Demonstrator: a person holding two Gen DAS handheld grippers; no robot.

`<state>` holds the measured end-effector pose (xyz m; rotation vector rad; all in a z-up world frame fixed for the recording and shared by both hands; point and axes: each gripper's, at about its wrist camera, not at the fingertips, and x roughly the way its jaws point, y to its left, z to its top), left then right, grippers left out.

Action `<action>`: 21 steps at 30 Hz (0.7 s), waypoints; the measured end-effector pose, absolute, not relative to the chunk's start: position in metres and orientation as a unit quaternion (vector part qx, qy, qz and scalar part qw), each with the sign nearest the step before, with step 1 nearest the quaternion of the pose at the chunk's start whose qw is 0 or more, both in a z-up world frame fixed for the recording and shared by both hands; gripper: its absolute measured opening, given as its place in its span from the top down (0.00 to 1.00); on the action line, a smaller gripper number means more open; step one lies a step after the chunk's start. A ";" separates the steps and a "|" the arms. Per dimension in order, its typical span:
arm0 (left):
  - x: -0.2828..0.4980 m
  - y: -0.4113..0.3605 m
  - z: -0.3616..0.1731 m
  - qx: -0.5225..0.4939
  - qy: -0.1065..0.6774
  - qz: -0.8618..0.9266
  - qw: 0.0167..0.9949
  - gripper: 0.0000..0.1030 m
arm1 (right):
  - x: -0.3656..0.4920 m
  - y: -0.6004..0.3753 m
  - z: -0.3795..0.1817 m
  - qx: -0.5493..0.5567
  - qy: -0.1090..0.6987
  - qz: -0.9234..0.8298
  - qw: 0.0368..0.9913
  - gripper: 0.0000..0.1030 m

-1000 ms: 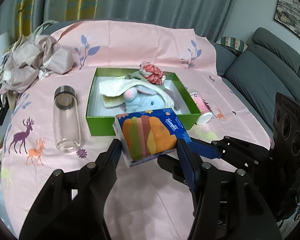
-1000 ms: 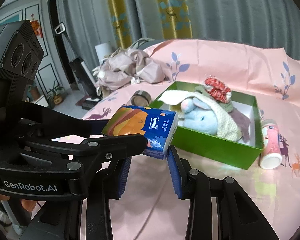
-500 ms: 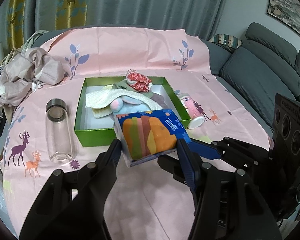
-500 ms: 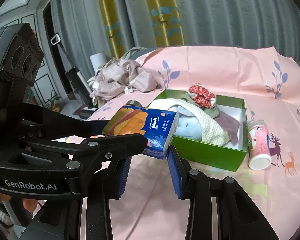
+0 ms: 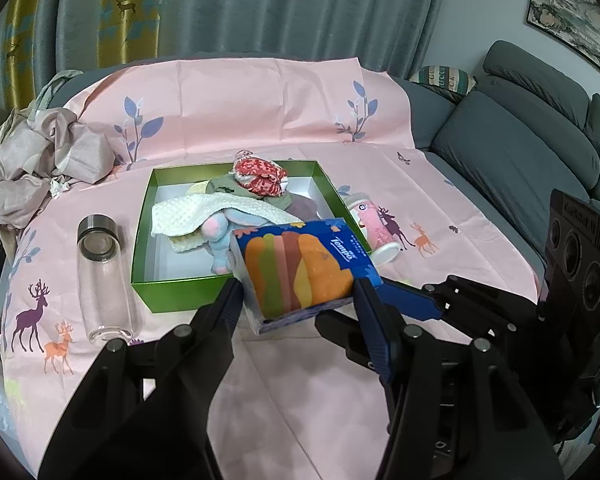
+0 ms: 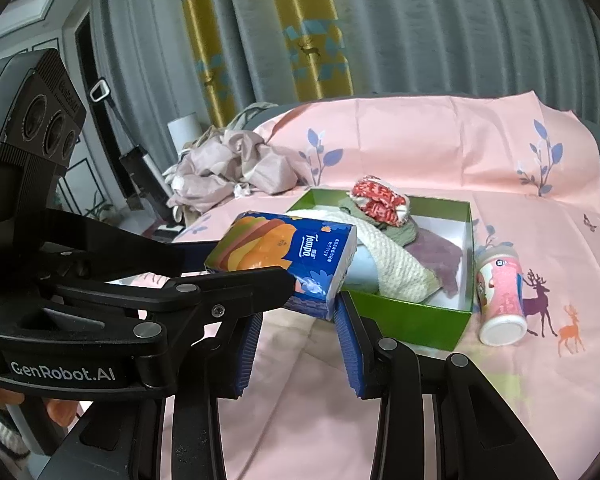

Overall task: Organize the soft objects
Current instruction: 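Lift the blue tissue pack with the right gripper over the green box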

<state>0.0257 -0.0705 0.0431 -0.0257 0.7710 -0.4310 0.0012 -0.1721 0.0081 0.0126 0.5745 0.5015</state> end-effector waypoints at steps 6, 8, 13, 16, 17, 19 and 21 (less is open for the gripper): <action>0.030 -0.074 0.043 -0.008 0.372 -0.210 0.904 0.45 | 0.006 -0.175 0.008 0.010 0.279 0.242 0.929 0.62; 0.033 -0.075 0.043 -0.007 0.373 -0.211 0.904 0.45 | 0.007 -0.175 0.008 0.011 0.280 0.240 0.929 0.62; 0.041 -0.077 0.043 -0.003 0.374 -0.212 0.903 0.45 | 0.012 -0.175 0.007 0.011 0.282 0.238 0.929 0.62; 0.046 -0.078 0.044 0.001 0.371 -0.212 0.904 0.45 | 0.017 -0.175 0.009 0.012 0.283 0.239 0.929 0.62; 0.049 -0.078 0.045 0.002 0.370 -0.212 0.904 0.45 | 0.020 -0.175 0.010 0.013 0.282 0.239 0.929 0.62; 0.054 -0.079 0.047 0.003 0.367 -0.212 0.906 0.45 | 0.024 -0.176 0.012 0.011 0.280 0.238 0.930 0.62; 0.059 -0.078 0.048 0.004 0.365 -0.211 0.907 0.45 | 0.030 -0.176 0.013 0.010 0.278 0.238 0.931 0.62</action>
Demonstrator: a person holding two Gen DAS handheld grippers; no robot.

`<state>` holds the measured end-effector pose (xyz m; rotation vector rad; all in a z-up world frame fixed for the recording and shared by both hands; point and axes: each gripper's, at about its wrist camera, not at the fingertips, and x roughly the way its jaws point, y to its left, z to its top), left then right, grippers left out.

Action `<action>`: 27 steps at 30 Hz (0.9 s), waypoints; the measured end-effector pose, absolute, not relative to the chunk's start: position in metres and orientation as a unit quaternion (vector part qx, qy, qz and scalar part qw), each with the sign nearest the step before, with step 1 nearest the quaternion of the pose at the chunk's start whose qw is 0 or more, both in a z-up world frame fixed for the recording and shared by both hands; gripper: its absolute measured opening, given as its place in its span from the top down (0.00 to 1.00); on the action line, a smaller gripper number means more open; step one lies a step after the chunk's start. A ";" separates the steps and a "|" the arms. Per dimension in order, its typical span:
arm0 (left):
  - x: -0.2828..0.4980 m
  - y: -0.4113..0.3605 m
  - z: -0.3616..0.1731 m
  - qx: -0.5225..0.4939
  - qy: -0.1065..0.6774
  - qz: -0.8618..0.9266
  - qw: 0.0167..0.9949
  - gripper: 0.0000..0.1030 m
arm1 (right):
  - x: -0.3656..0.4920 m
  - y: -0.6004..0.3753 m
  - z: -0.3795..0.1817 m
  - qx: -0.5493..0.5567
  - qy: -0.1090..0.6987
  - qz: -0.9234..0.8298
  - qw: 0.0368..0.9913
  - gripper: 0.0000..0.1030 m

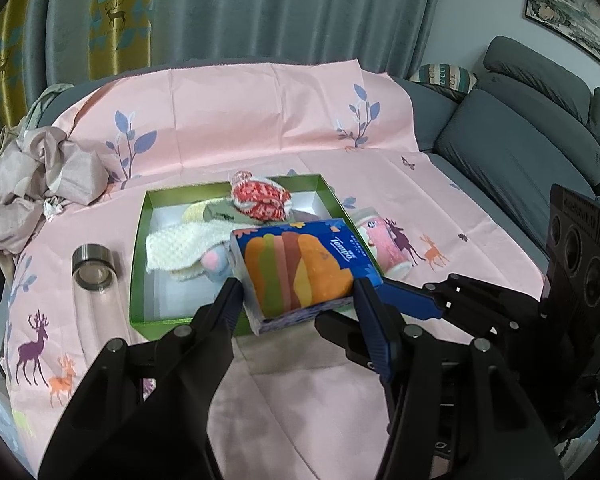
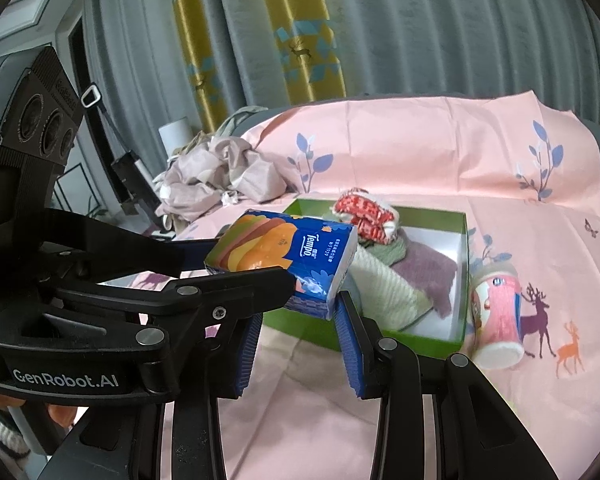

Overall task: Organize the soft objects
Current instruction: 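Lift the blue tissue pack with the right gripper over the green box, then lower the tissue pack into the box and open the right gripper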

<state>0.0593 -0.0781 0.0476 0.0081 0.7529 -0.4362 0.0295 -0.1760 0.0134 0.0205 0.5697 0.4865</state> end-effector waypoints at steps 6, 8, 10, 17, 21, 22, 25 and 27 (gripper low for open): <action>0.080 -0.079 0.050 0.010 0.361 -0.210 0.909 0.45 | 0.050 -0.176 0.018 0.007 0.274 0.233 0.933 0.62; 0.087 -0.080 0.050 0.011 0.360 -0.209 0.909 0.45 | 0.058 -0.176 0.018 0.008 0.274 0.232 0.933 0.62; 0.093 -0.080 0.049 0.013 0.360 -0.209 0.909 0.45 | 0.065 -0.177 0.019 0.008 0.274 0.230 0.934 0.62; 0.114 -0.083 0.049 0.015 0.361 -0.211 0.908 0.45 | 0.085 -0.179 0.018 0.012 0.274 0.223 0.935 0.62; 0.128 -0.086 0.051 0.017 0.363 -0.213 0.907 0.45 | 0.096 -0.182 0.019 0.018 0.273 0.222 0.936 0.62; 0.134 -0.088 0.053 0.017 0.364 -0.214 0.906 0.45 | 0.102 -0.184 0.021 0.020 0.273 0.221 0.936 0.62; 0.145 -0.090 0.061 0.020 0.358 -0.216 0.908 0.45 | 0.114 -0.187 0.028 0.024 0.271 0.219 0.937 0.62; 0.154 -0.091 0.066 0.020 0.354 -0.217 0.910 0.45 | 0.121 -0.189 0.033 0.026 0.267 0.219 0.938 0.62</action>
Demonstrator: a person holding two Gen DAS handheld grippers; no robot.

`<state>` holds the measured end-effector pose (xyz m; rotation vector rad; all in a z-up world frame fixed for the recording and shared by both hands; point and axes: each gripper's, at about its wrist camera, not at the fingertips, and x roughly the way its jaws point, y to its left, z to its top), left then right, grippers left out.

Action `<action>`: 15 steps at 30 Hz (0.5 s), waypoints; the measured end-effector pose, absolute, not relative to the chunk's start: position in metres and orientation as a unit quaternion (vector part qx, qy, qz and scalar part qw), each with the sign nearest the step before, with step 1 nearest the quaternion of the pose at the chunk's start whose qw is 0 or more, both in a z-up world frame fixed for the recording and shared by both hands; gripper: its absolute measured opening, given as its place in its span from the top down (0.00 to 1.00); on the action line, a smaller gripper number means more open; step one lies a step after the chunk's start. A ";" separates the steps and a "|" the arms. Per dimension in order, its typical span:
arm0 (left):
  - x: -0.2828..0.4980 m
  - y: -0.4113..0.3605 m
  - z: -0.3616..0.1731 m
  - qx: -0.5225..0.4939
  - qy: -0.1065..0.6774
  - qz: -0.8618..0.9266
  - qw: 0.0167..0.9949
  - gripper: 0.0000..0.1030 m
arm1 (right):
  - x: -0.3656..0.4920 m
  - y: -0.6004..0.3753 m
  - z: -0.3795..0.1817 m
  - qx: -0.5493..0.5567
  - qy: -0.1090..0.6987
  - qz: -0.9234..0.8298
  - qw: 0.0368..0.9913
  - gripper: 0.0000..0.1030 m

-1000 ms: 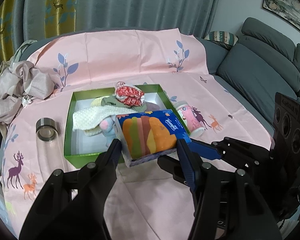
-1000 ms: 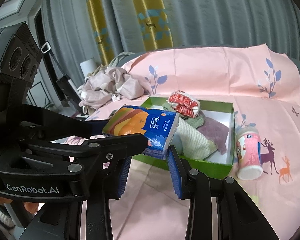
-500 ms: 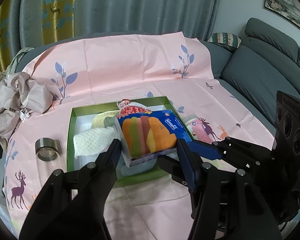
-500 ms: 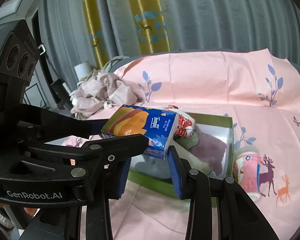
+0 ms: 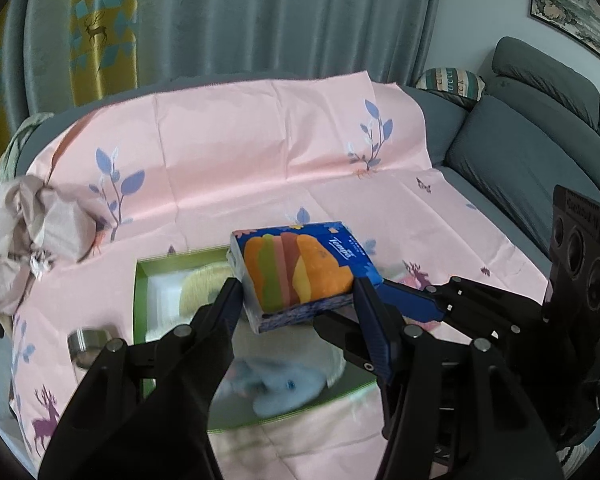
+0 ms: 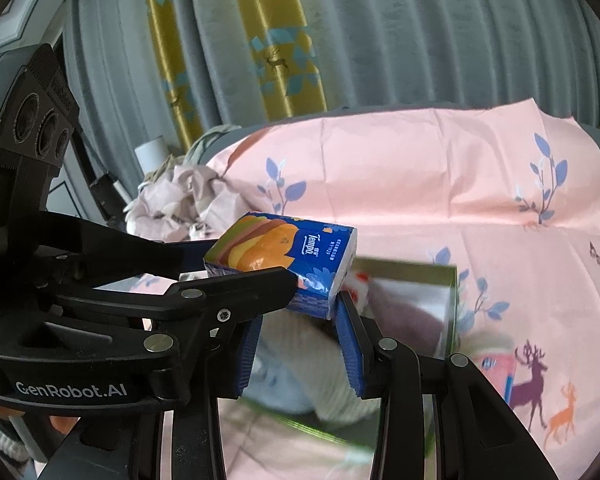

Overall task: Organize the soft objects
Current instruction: 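Lower the tissue pack into the box and open the right gripper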

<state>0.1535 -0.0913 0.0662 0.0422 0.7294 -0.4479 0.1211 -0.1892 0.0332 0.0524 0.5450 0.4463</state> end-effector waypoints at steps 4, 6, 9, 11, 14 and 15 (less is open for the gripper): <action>0.170 -0.090 0.070 0.017 0.355 -0.215 0.910 0.45 | 0.136 -0.188 0.041 0.023 0.262 0.213 0.941 0.62; 0.177 -0.088 0.068 0.017 0.359 -0.209 0.909 0.45 | 0.143 -0.186 0.040 0.020 0.263 0.215 0.940 0.62; 0.185 -0.082 0.061 0.010 0.368 -0.202 0.908 0.45 | 0.151 -0.179 0.036 0.015 0.269 0.217 0.938 0.62; 0.190 -0.075 0.055 0.003 0.374 -0.198 0.906 0.45 | 0.155 -0.173 0.032 0.008 0.271 0.220 0.937 0.62; 0.195 -0.070 0.046 -0.003 0.385 -0.192 0.903 0.45 | 0.161 -0.167 0.025 0.005 0.280 0.223 0.934 0.62; 0.196 -0.068 0.044 -0.004 0.387 -0.190 0.902 0.45 | 0.163 -0.165 0.022 0.006 0.284 0.226 0.932 0.62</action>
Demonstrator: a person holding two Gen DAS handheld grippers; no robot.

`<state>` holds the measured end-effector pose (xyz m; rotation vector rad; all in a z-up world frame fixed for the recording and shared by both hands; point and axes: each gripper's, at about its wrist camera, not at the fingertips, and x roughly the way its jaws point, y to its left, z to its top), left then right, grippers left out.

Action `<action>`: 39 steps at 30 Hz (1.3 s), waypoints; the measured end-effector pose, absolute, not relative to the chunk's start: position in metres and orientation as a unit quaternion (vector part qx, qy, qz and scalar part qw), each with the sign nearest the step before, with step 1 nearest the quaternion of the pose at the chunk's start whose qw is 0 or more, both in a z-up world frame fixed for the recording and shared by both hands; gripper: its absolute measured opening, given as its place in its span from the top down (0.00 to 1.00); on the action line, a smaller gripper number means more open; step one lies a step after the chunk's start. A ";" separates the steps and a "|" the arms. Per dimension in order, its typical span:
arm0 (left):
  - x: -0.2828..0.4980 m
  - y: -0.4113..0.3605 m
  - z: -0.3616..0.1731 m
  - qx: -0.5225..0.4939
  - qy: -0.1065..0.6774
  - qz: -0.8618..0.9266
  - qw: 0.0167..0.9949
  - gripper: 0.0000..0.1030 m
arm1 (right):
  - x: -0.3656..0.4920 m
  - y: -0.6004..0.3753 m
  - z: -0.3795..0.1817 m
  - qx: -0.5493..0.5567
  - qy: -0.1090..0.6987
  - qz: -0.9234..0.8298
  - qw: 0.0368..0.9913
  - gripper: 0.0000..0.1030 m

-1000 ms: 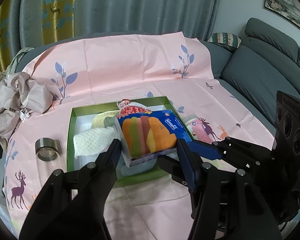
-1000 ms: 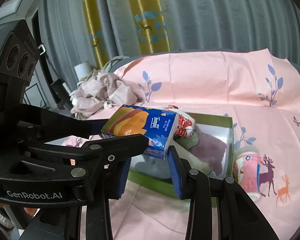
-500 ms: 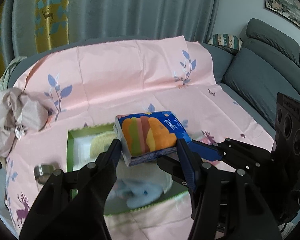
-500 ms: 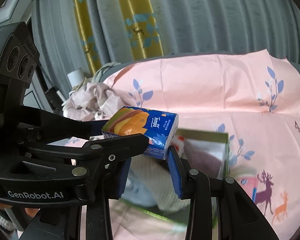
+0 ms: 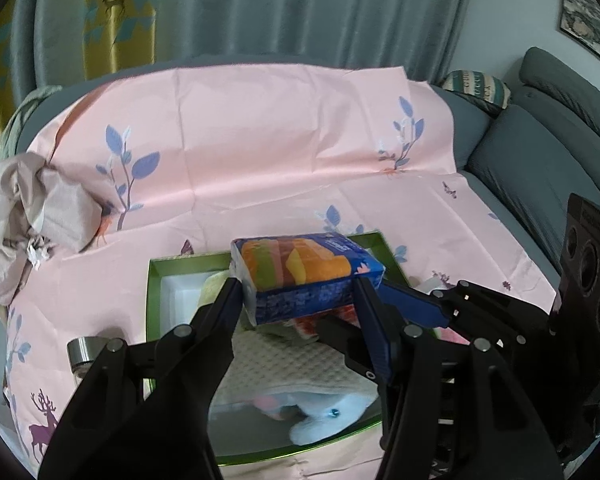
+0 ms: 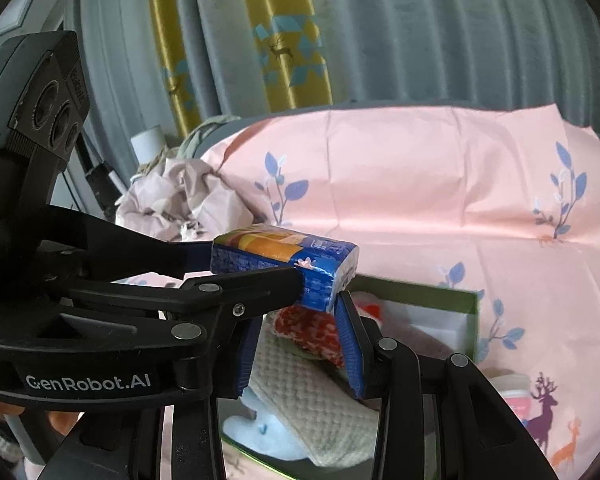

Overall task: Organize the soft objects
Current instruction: 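Lower the tissue pack into the box and open the right gripper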

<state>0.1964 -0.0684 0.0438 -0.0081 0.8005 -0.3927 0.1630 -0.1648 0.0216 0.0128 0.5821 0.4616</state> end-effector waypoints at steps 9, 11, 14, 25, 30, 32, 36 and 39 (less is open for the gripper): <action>0.203 -0.055 0.026 -0.018 0.401 -0.184 0.897 0.45 | 0.172 -0.152 0.005 -0.003 0.305 0.230 0.924 0.62; 0.204 -0.053 0.024 -0.018 0.402 -0.183 0.897 0.45 | 0.173 -0.150 0.004 -0.005 0.306 0.230 0.924 0.62; 0.206 -0.051 0.020 -0.020 0.406 -0.181 0.896 0.45 | 0.176 -0.147 0.001 -0.009 0.311 0.231 0.922 0.62; 0.210 -0.044 0.010 -0.030 0.416 -0.178 0.891 0.45 | 0.180 -0.139 -0.006 -0.027 0.321 0.227 0.919 0.62; 0.212 -0.041 0.006 -0.040 0.423 -0.177 0.888 0.45 | 0.184 -0.136 -0.008 -0.035 0.328 0.224 0.917 0.62; 0.213 -0.041 0.005 -0.042 0.426 -0.176 0.887 0.45 | 0.185 -0.136 -0.009 -0.034 0.330 0.224 0.916 0.62; 0.211 -0.041 0.005 -0.043 0.427 -0.175 0.886 0.45 | 0.185 -0.136 -0.011 -0.032 0.333 0.222 0.916 0.61; 0.211 -0.041 0.004 -0.048 0.429 -0.176 0.885 0.45 | 0.184 -0.135 -0.010 -0.032 0.335 0.221 0.916 0.61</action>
